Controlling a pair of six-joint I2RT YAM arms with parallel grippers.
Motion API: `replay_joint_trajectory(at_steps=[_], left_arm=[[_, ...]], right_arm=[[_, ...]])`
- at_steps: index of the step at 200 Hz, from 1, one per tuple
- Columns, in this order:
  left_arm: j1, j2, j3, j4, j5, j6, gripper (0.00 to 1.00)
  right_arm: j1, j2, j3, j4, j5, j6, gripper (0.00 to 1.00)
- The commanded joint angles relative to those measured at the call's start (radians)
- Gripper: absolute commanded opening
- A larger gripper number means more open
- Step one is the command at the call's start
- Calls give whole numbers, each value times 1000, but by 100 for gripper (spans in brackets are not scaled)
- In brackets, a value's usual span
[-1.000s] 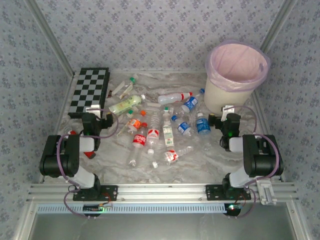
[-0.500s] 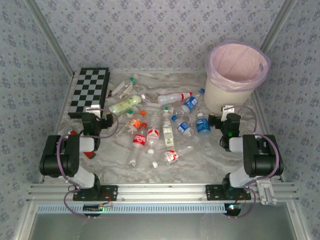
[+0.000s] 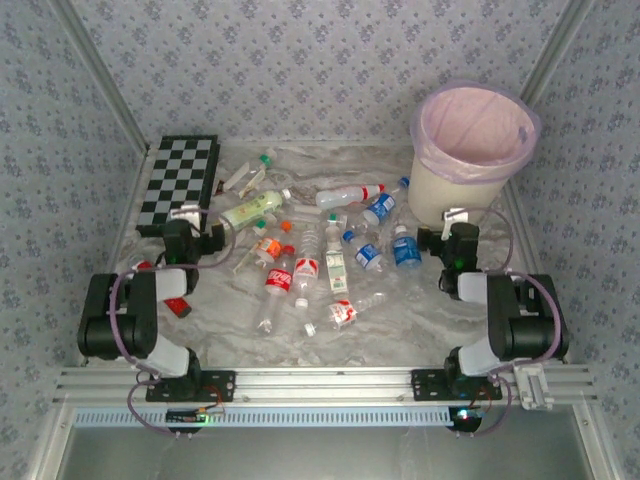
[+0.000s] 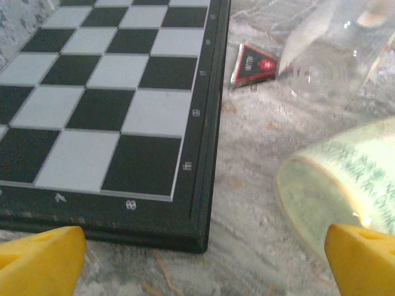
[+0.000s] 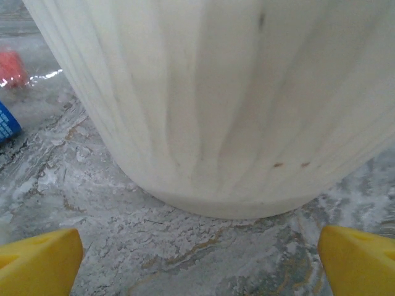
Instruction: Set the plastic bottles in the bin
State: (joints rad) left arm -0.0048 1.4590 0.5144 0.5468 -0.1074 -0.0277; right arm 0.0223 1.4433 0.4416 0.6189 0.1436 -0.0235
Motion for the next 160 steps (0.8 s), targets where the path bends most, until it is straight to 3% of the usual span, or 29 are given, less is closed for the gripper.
replay_joint_trajectory(at_steps=[1,35,69,114,160], left_arm=[[-19,-137,144,-222,-45,-23,99],[-22,-26,475,-561,50,-17,99],[-43,235,810,-790,128,38,99],[-65,586,1185,-983,206,136,99],[-96,796,1479,-1181,244,201,99]], right_arm=[[60,-106,79,-225,162,16,100],[204,-259,117,-525,267,77,100],[249,-348,280,-977,212,132,100],[261,-504,379,-1254,22,158,100],[261,-485,521,-1438,-55,142,100]])
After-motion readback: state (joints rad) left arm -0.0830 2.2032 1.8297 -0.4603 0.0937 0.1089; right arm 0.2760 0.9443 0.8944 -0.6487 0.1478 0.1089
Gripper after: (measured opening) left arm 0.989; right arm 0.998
